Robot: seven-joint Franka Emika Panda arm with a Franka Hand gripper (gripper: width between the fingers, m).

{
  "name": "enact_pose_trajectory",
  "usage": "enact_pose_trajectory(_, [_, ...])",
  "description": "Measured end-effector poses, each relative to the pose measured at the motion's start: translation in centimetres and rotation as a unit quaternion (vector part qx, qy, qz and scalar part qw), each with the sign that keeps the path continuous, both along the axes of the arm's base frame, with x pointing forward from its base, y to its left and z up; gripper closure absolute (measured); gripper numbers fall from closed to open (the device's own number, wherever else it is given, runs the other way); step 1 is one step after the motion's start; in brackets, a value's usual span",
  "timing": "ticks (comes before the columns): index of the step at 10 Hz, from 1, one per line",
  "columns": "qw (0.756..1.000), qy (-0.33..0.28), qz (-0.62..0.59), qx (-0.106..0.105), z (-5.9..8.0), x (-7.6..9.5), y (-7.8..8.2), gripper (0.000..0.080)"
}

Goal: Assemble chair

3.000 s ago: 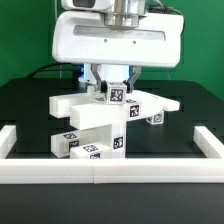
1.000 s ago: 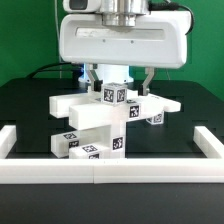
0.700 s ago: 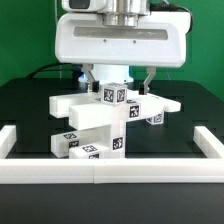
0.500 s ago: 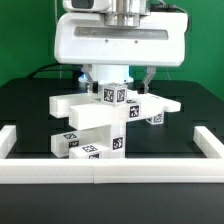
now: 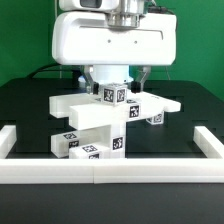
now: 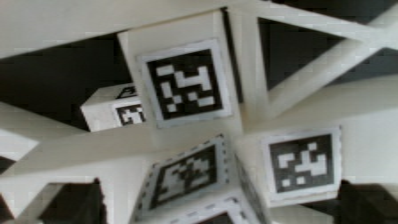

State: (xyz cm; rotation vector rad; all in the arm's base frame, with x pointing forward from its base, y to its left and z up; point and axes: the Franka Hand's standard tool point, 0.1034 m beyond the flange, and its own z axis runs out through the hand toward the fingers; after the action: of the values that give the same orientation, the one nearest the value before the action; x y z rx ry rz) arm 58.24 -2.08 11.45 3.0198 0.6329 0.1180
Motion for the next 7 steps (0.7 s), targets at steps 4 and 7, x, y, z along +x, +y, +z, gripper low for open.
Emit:
enact_pose_trajectory(4, [0.995, 0.005, 0.101, -0.015, 0.00, -0.03, -0.42, 0.0155])
enact_pose_trajectory(7, [0.995, 0.005, 0.094, -0.014, 0.00, -0.03, -0.44, 0.0440])
